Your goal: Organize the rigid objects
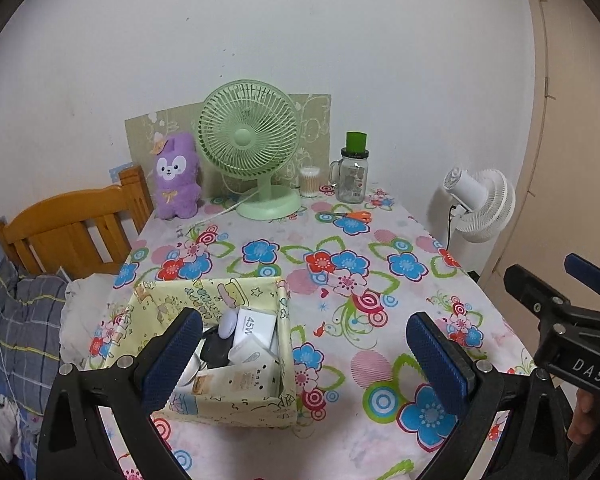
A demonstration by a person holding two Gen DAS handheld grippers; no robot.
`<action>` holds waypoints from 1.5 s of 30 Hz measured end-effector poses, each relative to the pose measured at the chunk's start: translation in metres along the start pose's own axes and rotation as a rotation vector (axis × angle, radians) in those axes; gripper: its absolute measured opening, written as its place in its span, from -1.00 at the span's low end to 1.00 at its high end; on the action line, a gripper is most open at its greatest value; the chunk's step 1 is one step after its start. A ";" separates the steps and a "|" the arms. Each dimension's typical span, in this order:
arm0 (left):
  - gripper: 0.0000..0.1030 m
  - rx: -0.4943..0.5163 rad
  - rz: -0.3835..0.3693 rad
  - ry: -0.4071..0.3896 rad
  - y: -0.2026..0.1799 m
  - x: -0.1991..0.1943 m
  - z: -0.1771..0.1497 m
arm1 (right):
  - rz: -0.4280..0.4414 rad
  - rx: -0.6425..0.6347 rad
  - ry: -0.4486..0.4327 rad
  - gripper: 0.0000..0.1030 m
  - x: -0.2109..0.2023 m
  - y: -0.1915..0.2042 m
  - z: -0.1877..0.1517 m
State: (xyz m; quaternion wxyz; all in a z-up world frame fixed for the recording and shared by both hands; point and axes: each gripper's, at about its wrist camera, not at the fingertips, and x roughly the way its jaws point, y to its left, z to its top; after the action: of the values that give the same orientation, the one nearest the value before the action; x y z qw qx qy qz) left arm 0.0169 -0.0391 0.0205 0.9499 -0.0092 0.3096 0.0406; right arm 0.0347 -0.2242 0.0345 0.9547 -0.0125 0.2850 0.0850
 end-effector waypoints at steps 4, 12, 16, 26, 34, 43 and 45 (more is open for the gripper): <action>0.99 0.012 -0.014 0.013 -0.004 0.006 0.002 | 0.007 0.018 0.010 1.00 0.005 -0.003 -0.001; 1.00 0.024 -0.028 0.023 -0.012 0.013 0.007 | -0.006 0.057 0.012 1.00 0.010 -0.009 0.000; 0.99 0.029 -0.036 0.022 -0.013 0.013 0.007 | -0.011 0.047 0.003 1.00 0.009 -0.008 0.002; 0.99 0.034 -0.027 0.021 -0.014 0.013 0.008 | -0.019 0.036 -0.005 1.00 0.008 -0.005 0.004; 0.99 0.025 -0.036 0.026 -0.014 0.011 0.007 | -0.022 0.035 -0.004 1.00 0.009 -0.005 0.003; 0.99 -0.011 -0.045 0.015 -0.007 0.010 0.006 | -0.016 0.031 -0.012 1.00 0.008 -0.002 0.004; 0.99 -0.019 -0.046 0.023 -0.005 0.011 0.006 | -0.014 0.031 -0.011 1.00 0.008 -0.002 0.004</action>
State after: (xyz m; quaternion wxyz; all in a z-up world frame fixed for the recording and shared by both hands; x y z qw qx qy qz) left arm 0.0297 -0.0426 0.0182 0.9469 -0.0257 0.3196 0.0216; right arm 0.0431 -0.2244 0.0333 0.9568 0.0006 0.2811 0.0738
